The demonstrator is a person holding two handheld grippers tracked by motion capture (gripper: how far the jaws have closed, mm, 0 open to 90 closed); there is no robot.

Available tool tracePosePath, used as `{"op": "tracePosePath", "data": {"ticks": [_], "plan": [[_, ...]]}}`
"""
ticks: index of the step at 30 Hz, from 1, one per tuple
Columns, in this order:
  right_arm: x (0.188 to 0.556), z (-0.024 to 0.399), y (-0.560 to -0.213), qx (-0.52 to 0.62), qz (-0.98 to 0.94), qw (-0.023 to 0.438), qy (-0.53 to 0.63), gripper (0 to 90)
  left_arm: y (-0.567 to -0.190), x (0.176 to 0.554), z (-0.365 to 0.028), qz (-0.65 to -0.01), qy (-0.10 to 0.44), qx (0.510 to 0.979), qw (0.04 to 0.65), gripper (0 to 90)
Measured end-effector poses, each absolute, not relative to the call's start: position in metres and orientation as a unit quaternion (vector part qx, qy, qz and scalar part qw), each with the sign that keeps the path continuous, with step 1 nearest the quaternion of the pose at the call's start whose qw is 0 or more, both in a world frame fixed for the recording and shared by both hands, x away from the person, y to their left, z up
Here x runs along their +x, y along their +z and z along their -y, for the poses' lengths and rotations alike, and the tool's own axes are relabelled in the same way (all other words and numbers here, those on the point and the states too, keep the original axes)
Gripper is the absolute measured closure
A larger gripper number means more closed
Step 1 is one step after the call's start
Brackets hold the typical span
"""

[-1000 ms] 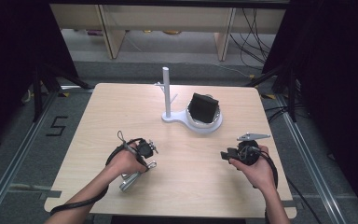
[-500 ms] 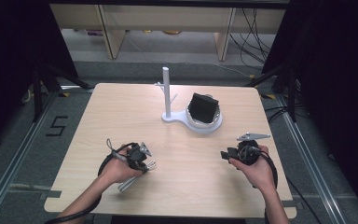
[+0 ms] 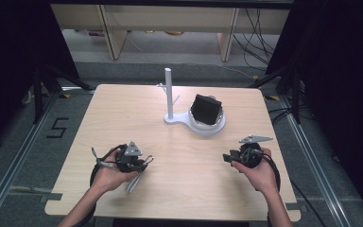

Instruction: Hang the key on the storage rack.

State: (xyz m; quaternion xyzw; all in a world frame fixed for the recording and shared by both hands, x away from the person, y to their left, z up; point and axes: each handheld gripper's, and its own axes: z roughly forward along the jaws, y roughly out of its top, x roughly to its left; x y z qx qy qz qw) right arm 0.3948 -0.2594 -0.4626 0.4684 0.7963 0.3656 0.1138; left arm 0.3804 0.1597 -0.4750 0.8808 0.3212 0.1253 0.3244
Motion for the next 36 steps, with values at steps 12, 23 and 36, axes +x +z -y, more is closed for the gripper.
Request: {"op": "tracePosePath", "data": {"ticks": [12,23,36], "plan": [[0.394,0.259,-0.464,0.464,-0.795,0.123,0.372,57.6,-0.47,0.372,-0.17,-0.352,0.165,0.831,0.397,75.1],[0.392,0.256,-0.465,0.477,-0.791,0.113,0.365,56.5,-0.465,0.37,-0.174,-0.36,0.193,0.805,0.43,75.1],[0.393,0.257,-0.467,0.464,-0.795,0.126,0.371,55.9,-0.457,0.37,-0.175,-0.366,0.225,0.766,0.478,75.2]]}}
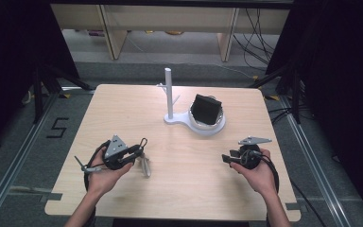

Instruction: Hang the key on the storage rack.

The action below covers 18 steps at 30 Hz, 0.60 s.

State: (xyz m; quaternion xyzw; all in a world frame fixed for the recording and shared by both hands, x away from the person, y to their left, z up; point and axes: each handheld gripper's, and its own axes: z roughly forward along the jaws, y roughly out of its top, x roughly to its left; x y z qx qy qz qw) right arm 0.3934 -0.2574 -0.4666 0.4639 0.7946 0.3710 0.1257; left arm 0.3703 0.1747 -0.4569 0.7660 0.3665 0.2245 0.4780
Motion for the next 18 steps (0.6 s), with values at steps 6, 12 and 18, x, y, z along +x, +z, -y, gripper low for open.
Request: {"op": "tracePosePath", "data": {"ticks": [6,12,18], "plan": [[0.393,0.257,-0.467,0.467,-0.792,0.125,0.372,55.9,-0.452,0.371,-0.174,-0.365,0.237,0.752,0.495,75.2],[0.393,0.257,-0.467,0.467,-0.792,0.125,0.373,55.8,-0.447,0.373,-0.173,-0.365,0.247,0.742,0.505,75.1],[0.392,0.257,-0.468,0.466,-0.792,0.126,0.373,55.8,-0.443,0.377,-0.17,-0.365,0.256,0.731,0.517,75.1]]}}
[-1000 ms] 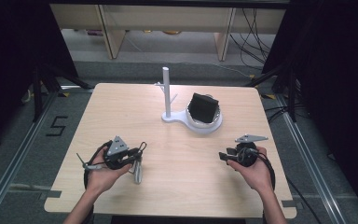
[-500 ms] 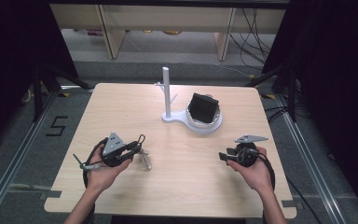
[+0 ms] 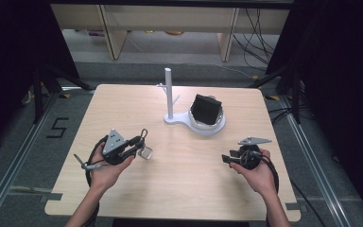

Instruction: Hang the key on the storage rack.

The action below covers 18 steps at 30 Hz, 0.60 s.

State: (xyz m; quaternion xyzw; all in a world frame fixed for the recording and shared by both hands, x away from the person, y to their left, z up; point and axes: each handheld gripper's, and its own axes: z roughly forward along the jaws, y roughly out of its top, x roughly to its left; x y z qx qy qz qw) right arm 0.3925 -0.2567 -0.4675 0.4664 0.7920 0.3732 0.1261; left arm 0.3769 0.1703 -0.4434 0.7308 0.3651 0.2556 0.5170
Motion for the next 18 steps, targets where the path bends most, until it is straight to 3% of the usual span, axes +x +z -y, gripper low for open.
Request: {"op": "tracePosePath", "data": {"ticks": [18], "plan": [[0.392,0.257,-0.466,0.474,-0.792,0.109,0.369,55.5,-0.429,0.395,-0.168,-0.361,0.27,0.715,0.533,75.1]]}}
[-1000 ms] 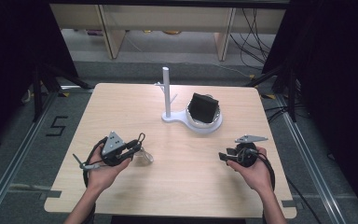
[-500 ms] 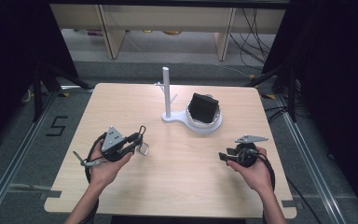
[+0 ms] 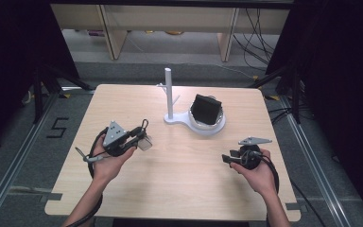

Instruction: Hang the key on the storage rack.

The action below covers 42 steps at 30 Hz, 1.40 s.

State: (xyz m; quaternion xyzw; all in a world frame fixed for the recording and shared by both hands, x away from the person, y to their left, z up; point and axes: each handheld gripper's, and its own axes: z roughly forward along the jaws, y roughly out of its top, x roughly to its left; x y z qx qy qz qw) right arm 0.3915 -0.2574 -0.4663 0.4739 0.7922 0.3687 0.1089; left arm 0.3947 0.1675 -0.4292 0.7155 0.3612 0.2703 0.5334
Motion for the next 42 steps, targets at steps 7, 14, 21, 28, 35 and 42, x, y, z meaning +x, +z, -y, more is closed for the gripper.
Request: {"op": "tracePosePath", "data": {"ticks": [7,14,21,28,35,42], "plan": [[0.391,0.255,-0.467,0.479,-0.786,0.111,0.376,55.5,-0.424,0.402,-0.166,-0.36,0.276,0.711,0.538,75.1],[0.391,0.255,-0.467,0.48,-0.785,0.111,0.376,55.4,-0.418,0.409,-0.164,-0.36,0.284,0.7,0.548,75.1],[0.39,0.255,-0.467,0.483,-0.786,0.103,0.372,55.3,-0.412,0.418,-0.163,-0.359,0.293,0.692,0.553,75.1],[0.391,0.255,-0.468,0.478,-0.787,0.112,0.374,55.3,-0.407,0.426,-0.16,-0.358,0.298,0.687,0.557,75.1],[0.391,0.255,-0.468,0.477,-0.787,0.113,0.376,55.3,-0.402,0.435,-0.155,-0.356,0.304,0.684,0.56,75.1],[0.392,0.258,-0.469,0.467,-0.792,0.12,0.376,55.2,-0.397,0.443,-0.15,-0.355,0.308,0.679,0.564,75.1]]}}
